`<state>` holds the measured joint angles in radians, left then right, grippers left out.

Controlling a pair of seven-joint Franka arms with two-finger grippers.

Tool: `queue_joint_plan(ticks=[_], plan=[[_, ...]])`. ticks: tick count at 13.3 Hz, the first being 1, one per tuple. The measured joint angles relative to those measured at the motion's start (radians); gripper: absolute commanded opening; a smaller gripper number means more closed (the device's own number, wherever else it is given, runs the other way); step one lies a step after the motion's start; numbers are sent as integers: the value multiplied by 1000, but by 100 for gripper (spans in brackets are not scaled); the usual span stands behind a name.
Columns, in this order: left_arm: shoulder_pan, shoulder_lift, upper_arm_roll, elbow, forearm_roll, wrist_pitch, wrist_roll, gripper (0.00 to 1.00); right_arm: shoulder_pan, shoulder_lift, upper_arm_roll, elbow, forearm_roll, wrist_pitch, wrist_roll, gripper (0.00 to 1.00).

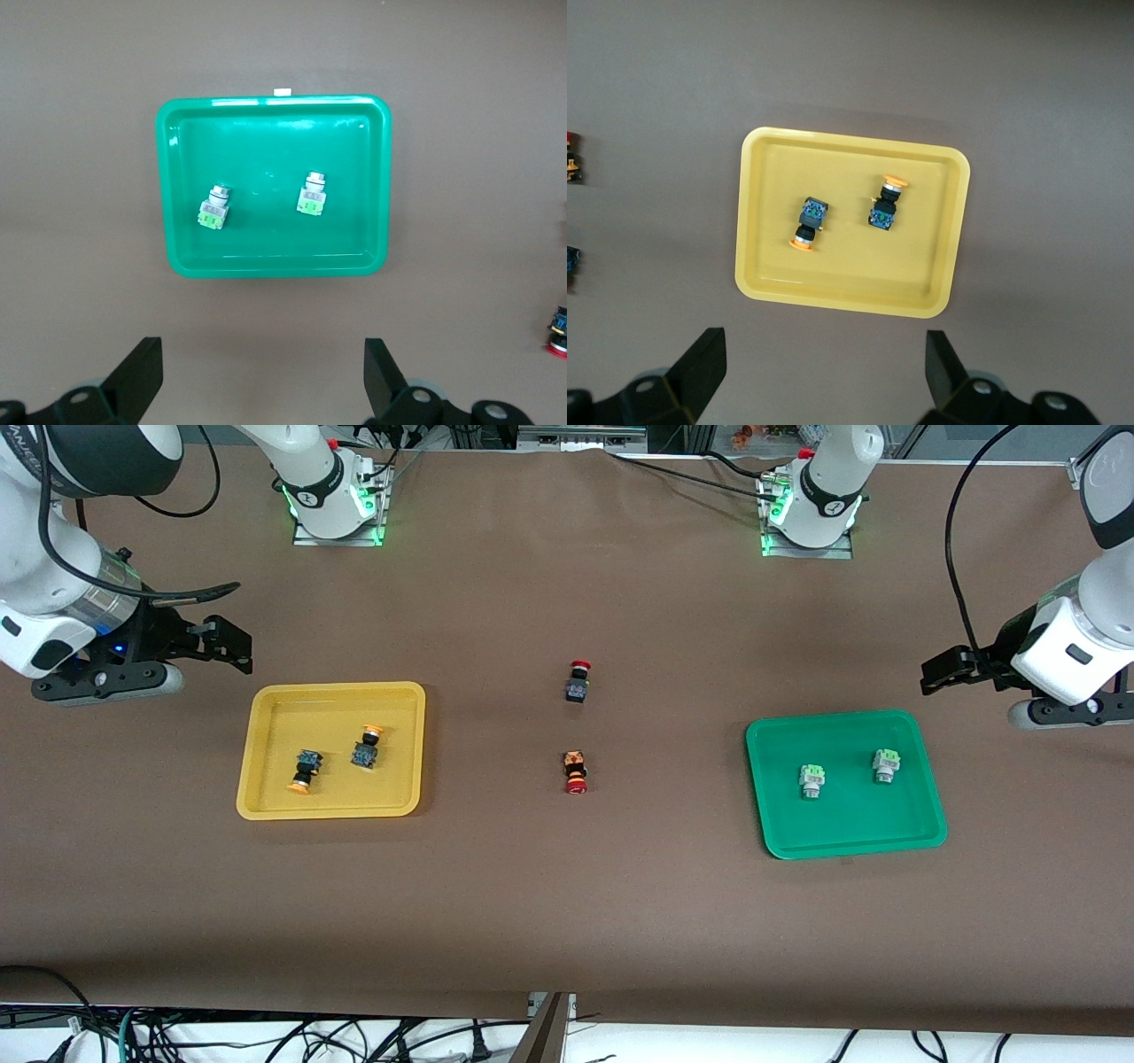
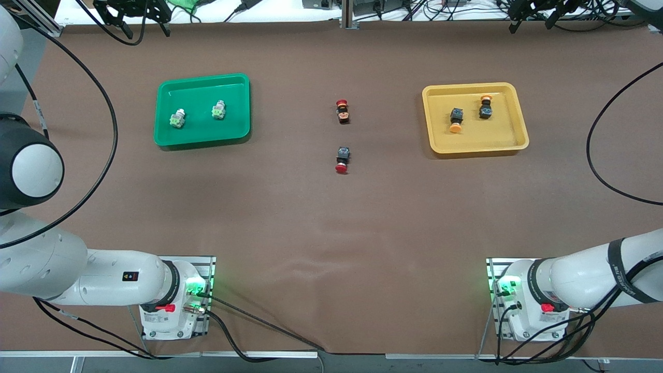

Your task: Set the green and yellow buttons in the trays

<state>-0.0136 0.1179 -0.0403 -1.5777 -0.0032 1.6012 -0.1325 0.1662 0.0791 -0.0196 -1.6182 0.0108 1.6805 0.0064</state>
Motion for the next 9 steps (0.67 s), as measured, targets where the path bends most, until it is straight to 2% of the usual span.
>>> queue_joint_plan(ticks=[9], plan=[[-22, -3, 0, 0, 0, 9, -1, 100, -18, 68, 3, 57, 0, 4, 0, 100]])
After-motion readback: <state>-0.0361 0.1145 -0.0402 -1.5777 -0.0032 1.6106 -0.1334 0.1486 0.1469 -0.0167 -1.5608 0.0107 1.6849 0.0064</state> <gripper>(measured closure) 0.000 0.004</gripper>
